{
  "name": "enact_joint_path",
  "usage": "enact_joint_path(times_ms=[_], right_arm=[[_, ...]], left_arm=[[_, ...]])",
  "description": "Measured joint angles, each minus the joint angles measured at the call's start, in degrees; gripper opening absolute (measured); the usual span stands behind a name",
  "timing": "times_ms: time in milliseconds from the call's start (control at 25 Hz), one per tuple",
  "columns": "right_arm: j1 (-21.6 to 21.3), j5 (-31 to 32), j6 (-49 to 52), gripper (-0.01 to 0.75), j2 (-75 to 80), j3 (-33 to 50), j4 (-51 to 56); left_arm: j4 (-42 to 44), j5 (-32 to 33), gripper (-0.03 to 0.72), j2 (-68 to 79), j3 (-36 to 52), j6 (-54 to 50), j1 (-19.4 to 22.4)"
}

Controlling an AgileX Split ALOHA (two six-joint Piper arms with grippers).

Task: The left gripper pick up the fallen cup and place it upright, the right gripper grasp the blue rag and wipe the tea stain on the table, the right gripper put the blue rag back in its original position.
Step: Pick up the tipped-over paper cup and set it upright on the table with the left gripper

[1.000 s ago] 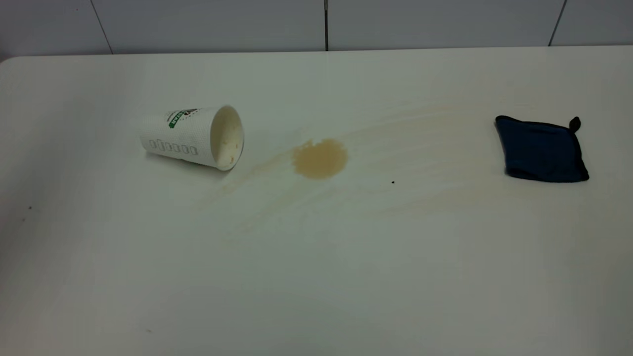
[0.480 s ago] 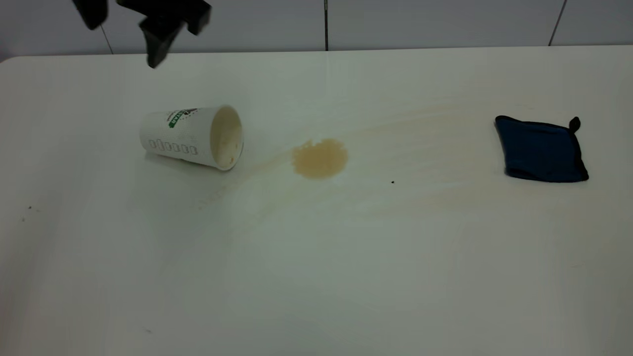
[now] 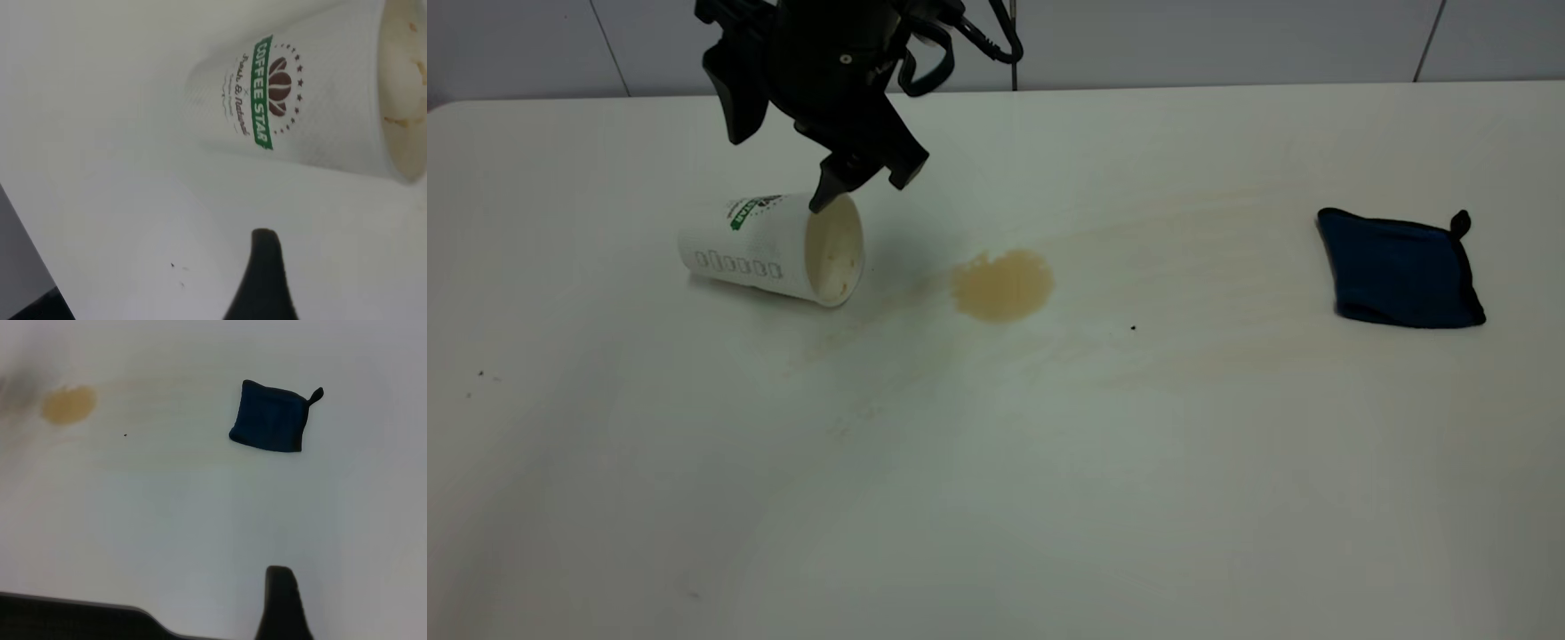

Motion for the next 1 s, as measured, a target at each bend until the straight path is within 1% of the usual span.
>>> enact_joint_path(times_ms=[160, 440, 720, 800, 880, 920, 1000], right_arm=[[0.0, 0.0, 0.0, 0.581, 0.0, 0.0, 0.0], [0.0, 0.0, 0.0, 0.581, 0.0, 0.0, 0.0], [0.0, 0.0, 0.0, 0.581, 0.0, 0.0, 0.0], [0.0, 0.0, 0.0, 0.581, 0.0, 0.0, 0.0], [0.0, 0.0, 0.0, 0.581, 0.0, 0.0, 0.0], [0.0, 0.0, 0.0, 0.581, 0.0, 0.0, 0.0], [0.0, 0.0, 0.0, 0.581, 0.0, 0.0, 0.0]], left_arm=[[5.2, -1.3, 0.678, 3.5, -1.1, -2.2, 0.0], [9.5, -5.6, 0.676, 7.4, -1.3, -6.6, 0.0], [11.6, -7.2, 0.666, 9.5, -1.4, -9.6, 2.4], [12.3, -7.3, 0.645, 10.1, -1.4, -9.6, 2.9], [13.3, -7.4, 0.602, 10.6, -1.4, -9.6, 3.3], [13.7, -7.5, 0.564, 10.7, -1.4, -9.5, 3.7], [15.0, -7.6, 0.456, 11.1, -1.4, -9.5, 4.0]])
